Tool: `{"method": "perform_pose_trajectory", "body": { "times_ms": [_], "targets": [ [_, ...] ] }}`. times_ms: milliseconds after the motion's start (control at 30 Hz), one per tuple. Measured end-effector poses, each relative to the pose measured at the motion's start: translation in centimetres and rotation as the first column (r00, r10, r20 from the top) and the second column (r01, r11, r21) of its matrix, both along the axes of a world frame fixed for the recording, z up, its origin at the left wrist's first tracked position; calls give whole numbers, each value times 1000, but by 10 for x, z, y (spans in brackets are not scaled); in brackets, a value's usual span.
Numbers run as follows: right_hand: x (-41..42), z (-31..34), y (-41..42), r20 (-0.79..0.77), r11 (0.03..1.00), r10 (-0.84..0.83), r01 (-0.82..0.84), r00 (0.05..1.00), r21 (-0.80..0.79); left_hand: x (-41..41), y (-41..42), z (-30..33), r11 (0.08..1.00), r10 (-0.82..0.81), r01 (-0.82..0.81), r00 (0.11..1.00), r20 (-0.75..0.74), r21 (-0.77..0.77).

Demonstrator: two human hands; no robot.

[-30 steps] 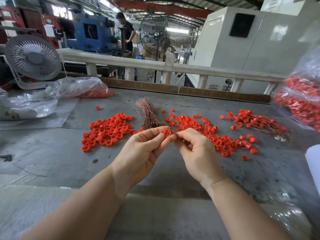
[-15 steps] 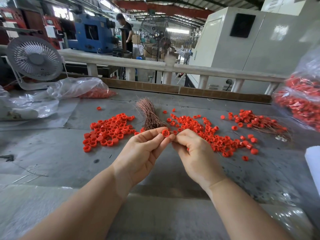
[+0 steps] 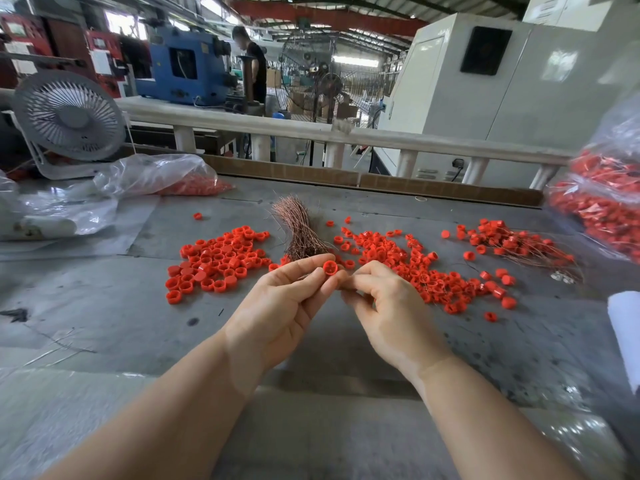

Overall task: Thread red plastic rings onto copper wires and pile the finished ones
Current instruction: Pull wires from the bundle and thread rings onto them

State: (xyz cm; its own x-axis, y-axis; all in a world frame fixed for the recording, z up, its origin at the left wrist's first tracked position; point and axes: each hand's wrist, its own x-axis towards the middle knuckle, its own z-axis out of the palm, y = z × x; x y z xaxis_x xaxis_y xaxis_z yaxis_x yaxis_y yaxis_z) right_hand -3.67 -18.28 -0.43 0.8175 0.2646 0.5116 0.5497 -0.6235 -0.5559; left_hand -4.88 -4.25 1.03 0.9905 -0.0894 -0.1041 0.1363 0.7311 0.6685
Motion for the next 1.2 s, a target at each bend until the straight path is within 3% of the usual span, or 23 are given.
{"method": "perform_pose_trajectory", "body": {
  "times_ms": [100,200,300,467,700,800,1000,1200],
  "targets": [
    [1,1,-1,23,999,-48,47,999,12,1,0,1,1000,19,-19,1000,-3,-1],
    [6,5,-9,99,963,-254,242,962,118,1,0,1,999,42,-41,999,-15,8],
    [12,10,-23,42,861,-466,442,884,250,2,1,0,998,62,-61,998,-29,19],
    [14,10,-35,-74,777,-616,620,784,109,3,2,-2,996,89,-88,995,-40,31],
    [10,7,-30,-136,808,-589,573,797,-141,3,2,-2,994,100,-99,994,-38,44],
    [12,3,-25,-79,830,-544,522,835,-200,3,1,-2,995,89,-87,995,-32,49],
    [16,-5,-19,25,781,-522,490,852,-389,0,-1,-1,998,47,-46,999,-13,46],
    [16,-6,-18,91,812,-441,440,893,-383,-2,-1,0,999,19,-19,1000,-4,29]
  ]
}}
